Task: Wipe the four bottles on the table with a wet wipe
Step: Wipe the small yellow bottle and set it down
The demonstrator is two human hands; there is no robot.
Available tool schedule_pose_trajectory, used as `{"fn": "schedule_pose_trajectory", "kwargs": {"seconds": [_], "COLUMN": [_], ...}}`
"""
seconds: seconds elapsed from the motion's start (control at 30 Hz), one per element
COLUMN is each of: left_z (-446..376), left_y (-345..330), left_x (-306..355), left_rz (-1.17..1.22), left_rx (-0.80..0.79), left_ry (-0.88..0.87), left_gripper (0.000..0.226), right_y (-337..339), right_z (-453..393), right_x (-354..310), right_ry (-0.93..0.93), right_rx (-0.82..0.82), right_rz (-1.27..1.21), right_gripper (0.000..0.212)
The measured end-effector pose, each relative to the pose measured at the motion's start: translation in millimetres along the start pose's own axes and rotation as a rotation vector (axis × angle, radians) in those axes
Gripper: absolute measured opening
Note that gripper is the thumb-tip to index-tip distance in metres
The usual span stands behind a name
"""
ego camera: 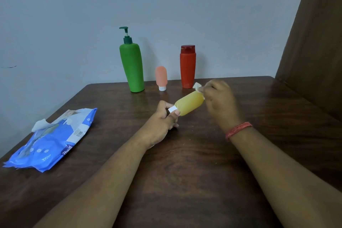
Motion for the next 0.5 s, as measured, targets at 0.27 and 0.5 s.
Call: {"fn": "schedule_pose_trajectory", "kwargs": {"seconds": [0.27,0.5], "left_z": [0.6,3.7], "left_y": [1.9,-0.4], "left_x": [-3.3,3.1], "left_rz": [0.04,0.205], "left_rx": [0.031,0.072], "left_ry": [0.0,-0.03], "left_gripper": [0.018,0.016], "right_y": [-8.5,-12.8], "right_z": [11.3,15.8], "right_x": [-29.8,-42.7], "right_ry": [0.113,0.21], "right_rx": [-0.028,-0.187], "right_rz": [-0.17,-0.306], "right_gripper": [0.021,0.022]}}
Point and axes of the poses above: each hand's wrist, its own z-axis away from the middle knuckle, its own y-axis out of the back of the hand, x = y × z, the point moved 2 cm from there along -z, towards the middle knuckle, and after that the axes turned 1 degree about z, right-handed, at the moved point
